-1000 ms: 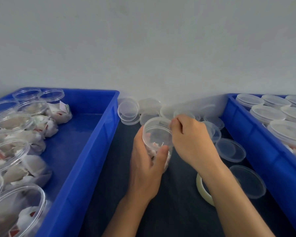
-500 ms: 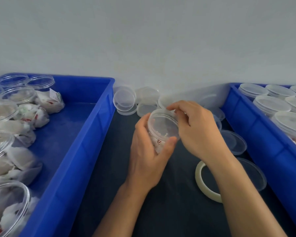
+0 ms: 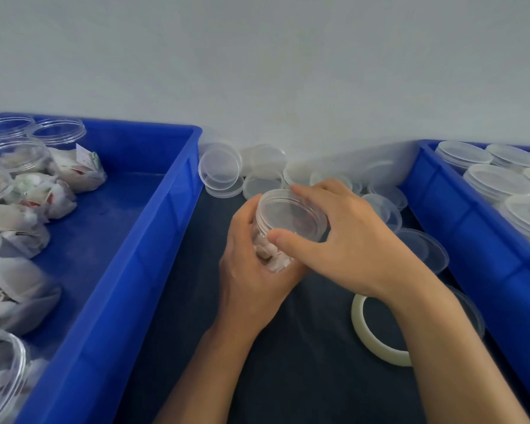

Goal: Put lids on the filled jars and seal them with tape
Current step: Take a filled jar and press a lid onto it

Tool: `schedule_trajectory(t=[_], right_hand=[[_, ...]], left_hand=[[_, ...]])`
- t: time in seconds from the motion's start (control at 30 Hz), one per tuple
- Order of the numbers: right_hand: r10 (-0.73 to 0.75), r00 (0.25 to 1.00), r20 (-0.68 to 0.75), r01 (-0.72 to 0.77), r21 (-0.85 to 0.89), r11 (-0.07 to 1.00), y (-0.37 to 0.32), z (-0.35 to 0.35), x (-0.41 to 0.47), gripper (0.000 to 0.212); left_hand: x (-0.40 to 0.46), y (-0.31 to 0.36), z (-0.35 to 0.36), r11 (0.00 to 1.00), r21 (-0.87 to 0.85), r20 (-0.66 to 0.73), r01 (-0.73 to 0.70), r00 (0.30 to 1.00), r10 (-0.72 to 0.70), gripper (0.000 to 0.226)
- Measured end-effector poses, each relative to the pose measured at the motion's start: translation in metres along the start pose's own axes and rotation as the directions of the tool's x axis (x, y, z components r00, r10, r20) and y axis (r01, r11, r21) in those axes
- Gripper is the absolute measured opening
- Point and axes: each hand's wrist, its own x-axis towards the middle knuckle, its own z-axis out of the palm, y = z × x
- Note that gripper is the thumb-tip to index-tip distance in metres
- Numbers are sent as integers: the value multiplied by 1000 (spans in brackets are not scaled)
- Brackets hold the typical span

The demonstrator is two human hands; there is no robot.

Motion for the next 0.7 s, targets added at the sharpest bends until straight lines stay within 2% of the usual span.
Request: schedule_trajectory(t=[0.17,0.3,0.4,0.7], right_hand=[[-1,1000,20,1,29,1000,5,-4,-2,86],[-16,998,66,10,91,996,7,-8,-3,84],[-35,994,104,19,151,988,10,-14,-5,75],[-51,971,232,2,208,978,15,-25,-10,74]], left_hand=[[0,5,0,998,-38,15,50,999,-50,85],[-1,8,-1,998,-33,-3,59,998,-59,81],[-3,10,0,998,-47,-2,46,999,-47,81],[-6,18,2,978,194,-8,-74,997,77,89]])
